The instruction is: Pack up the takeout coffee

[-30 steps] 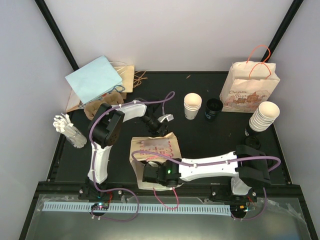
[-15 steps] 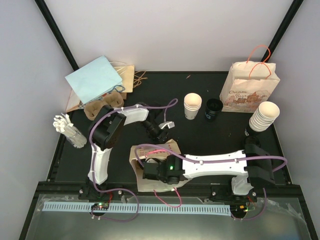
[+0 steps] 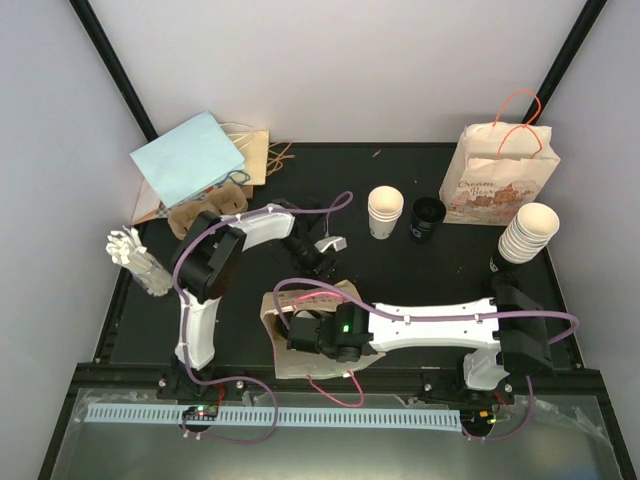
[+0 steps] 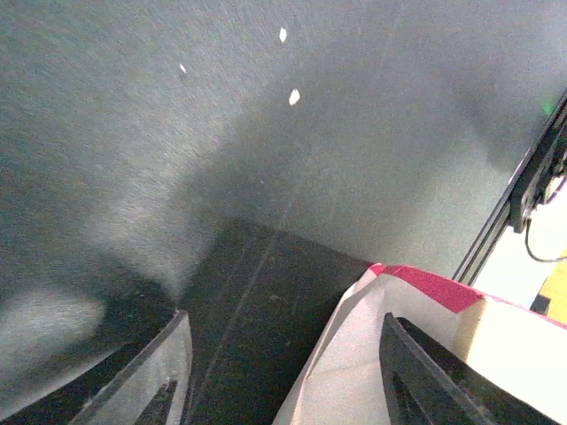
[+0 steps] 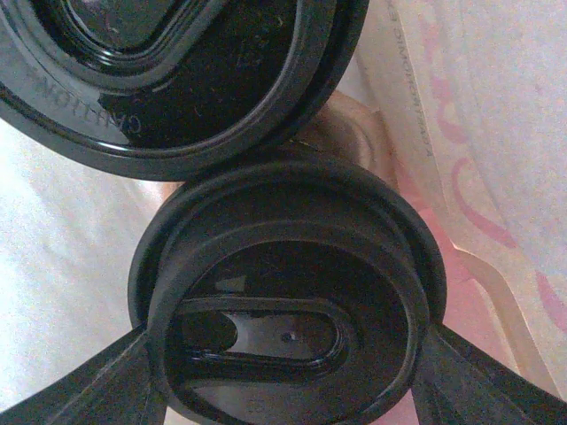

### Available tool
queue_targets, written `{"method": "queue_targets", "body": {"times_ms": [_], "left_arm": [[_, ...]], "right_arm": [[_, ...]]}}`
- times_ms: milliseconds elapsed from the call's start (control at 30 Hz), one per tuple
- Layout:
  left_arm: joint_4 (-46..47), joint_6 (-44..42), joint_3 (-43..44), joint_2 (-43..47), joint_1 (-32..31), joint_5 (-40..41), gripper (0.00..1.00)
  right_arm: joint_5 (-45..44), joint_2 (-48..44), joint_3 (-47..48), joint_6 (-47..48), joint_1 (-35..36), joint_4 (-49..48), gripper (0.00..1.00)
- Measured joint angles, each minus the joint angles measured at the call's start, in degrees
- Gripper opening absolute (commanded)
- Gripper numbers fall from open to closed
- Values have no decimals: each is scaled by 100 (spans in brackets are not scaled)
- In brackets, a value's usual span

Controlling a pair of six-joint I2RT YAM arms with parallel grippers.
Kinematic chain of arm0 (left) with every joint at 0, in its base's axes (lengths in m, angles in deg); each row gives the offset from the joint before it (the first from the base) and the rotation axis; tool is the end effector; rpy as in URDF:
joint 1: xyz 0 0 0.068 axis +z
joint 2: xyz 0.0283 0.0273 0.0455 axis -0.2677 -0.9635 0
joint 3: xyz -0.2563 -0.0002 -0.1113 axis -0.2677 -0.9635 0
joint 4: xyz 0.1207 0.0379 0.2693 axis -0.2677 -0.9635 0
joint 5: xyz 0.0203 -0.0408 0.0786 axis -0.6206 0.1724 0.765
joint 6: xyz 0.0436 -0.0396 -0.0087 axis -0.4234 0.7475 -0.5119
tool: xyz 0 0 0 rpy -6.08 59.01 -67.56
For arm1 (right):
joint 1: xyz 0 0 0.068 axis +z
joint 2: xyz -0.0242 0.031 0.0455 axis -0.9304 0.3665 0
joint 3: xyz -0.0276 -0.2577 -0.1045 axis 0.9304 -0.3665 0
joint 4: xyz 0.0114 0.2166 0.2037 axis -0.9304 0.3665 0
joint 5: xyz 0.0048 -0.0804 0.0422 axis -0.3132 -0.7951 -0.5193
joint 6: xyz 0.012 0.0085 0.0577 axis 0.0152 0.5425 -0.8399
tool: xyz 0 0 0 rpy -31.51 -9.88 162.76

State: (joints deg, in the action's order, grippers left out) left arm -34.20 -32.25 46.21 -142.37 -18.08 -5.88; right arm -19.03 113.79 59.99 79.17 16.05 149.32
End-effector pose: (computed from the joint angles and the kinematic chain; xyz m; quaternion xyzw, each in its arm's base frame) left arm 0.3194 -0.2481 0.1123 -0.2799 -0.8865 0.3536 0.1038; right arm 0.0526 0.3234 0.2278 -0.5741 0.7749 -0.1242 0.2336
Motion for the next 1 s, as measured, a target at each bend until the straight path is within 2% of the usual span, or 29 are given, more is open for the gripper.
{"method": "queue_targets", "body": {"times_ms": [167,333,433,733,1000], "left_arm": [[-142,68,352,2,127,179,70],[-297,140,772,57,297,214,86],[-369,199,942,210,444,269,91],[-372,487,1047,1088,1268,693,93],[-101,868,450,2452,1762,1137,93]], "right_arm": [[111,-22,11,66,-101,-22,50],[286,-50,46,221,-254,-44,50],[396,-52,83,326,-350,-46,50],[798,138,455,697,-697,138,50],[1252,632,1176,1045,-1150,501,50]]}}
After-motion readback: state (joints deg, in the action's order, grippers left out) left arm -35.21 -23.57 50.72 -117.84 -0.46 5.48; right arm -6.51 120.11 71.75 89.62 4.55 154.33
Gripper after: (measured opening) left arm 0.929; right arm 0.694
